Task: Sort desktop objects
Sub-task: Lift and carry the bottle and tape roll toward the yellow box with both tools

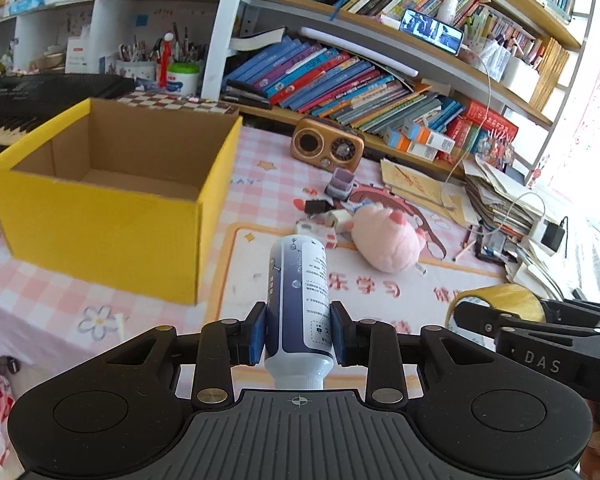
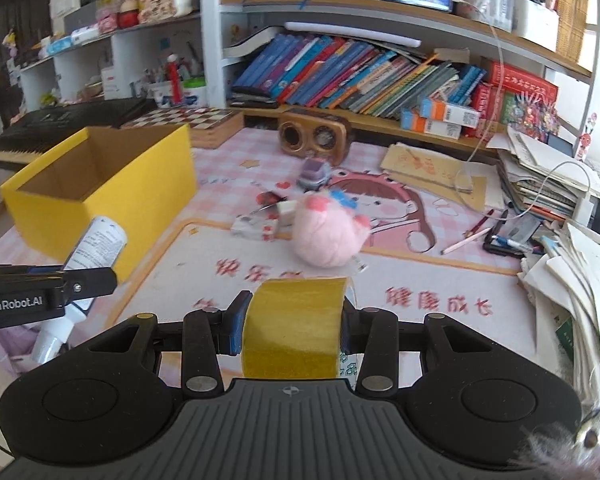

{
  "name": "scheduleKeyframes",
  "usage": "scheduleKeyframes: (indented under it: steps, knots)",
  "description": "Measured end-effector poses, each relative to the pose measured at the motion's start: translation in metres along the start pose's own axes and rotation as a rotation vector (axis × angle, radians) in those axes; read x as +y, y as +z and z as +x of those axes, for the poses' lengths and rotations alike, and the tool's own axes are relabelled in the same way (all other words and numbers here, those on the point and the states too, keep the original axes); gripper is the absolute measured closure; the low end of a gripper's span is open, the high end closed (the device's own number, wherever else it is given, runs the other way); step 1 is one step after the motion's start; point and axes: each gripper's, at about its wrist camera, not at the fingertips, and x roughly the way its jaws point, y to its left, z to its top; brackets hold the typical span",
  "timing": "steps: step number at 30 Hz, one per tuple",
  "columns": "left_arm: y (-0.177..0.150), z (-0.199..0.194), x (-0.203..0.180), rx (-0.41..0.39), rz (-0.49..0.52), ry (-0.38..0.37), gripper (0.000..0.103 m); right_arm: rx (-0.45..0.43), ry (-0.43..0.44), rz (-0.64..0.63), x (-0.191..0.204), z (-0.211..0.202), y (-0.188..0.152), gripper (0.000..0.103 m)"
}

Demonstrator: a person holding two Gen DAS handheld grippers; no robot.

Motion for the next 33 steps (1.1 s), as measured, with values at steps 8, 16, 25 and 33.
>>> scheduleKeyframes:
  steps: [8, 16, 25, 33]
  knots:
    - [-0.015, -0.033, 0.028, 0.004, 0.002, 0.0, 0.072, -0.004, 0.014, -0.004, 0.043, -0.02, -0.012, 0.064]
    - [-0.026, -0.063, 0.057, 0.003, 0.012, 0.004, 0.072, 0.0, 0.041, 0.0, 0.086, -0.037, -0.029, 0.064]
    - [-0.041, -0.09, 0.091, 0.01, 0.014, 0.013, 0.072, 0.012, 0.067, 0.008, 0.13, -0.048, -0.045, 0.064]
    - [-0.051, -0.112, 0.118, -0.001, -0.005, 0.033, 0.072, 0.011, 0.098, -0.011, 0.164, -0.054, -0.05, 0.064]
